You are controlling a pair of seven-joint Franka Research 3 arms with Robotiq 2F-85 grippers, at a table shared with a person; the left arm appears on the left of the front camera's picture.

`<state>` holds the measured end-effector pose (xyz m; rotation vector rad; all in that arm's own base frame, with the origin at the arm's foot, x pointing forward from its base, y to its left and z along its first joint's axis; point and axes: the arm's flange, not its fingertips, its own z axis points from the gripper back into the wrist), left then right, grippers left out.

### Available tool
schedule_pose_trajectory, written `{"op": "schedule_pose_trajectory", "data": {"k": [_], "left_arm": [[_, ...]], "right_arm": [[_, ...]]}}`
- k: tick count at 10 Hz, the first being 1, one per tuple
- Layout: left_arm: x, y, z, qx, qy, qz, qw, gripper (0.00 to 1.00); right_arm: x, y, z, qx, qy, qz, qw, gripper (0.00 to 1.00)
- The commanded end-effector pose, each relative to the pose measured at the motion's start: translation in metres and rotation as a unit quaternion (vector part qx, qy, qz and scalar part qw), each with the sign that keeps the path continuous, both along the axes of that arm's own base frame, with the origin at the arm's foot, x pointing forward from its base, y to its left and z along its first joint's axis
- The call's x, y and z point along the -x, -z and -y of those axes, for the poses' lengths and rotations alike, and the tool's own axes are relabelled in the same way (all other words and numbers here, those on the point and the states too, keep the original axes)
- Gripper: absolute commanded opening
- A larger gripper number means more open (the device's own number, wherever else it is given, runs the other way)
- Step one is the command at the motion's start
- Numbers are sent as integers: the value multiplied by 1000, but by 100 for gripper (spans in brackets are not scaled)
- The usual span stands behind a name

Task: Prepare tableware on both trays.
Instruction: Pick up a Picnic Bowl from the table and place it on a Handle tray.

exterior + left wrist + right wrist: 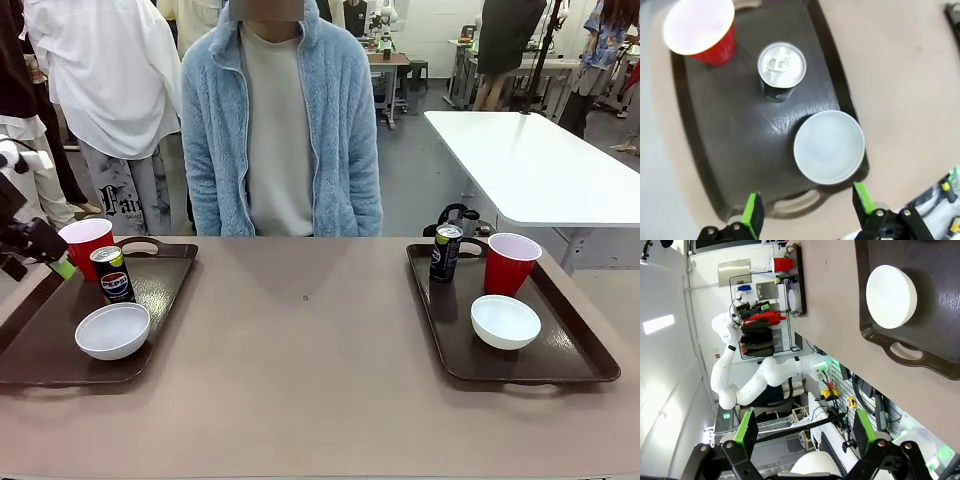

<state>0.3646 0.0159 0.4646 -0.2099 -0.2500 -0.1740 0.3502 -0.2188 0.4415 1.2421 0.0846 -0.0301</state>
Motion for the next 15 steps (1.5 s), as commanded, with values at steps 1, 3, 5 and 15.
{"op": "schedule_pose_trajectory", "data": {"k": [1,3,5,15], "left_arm": [[37,6,-9,13,13,18,1000,100],[6,-10,-4,5,1,9,1000,100],[6,-10,-4,5,1,9,1000,100],[-17,-66,-110,483,138,9,865,100]], "right_arm": [[2,-1,0,7,-2,0,1000,100],[2,-1,0,7,-2,0,1000,100],[2,-1,0,7,-2,0,1000,100],[2,-1,0,7,-2,0,1000,100]]}}
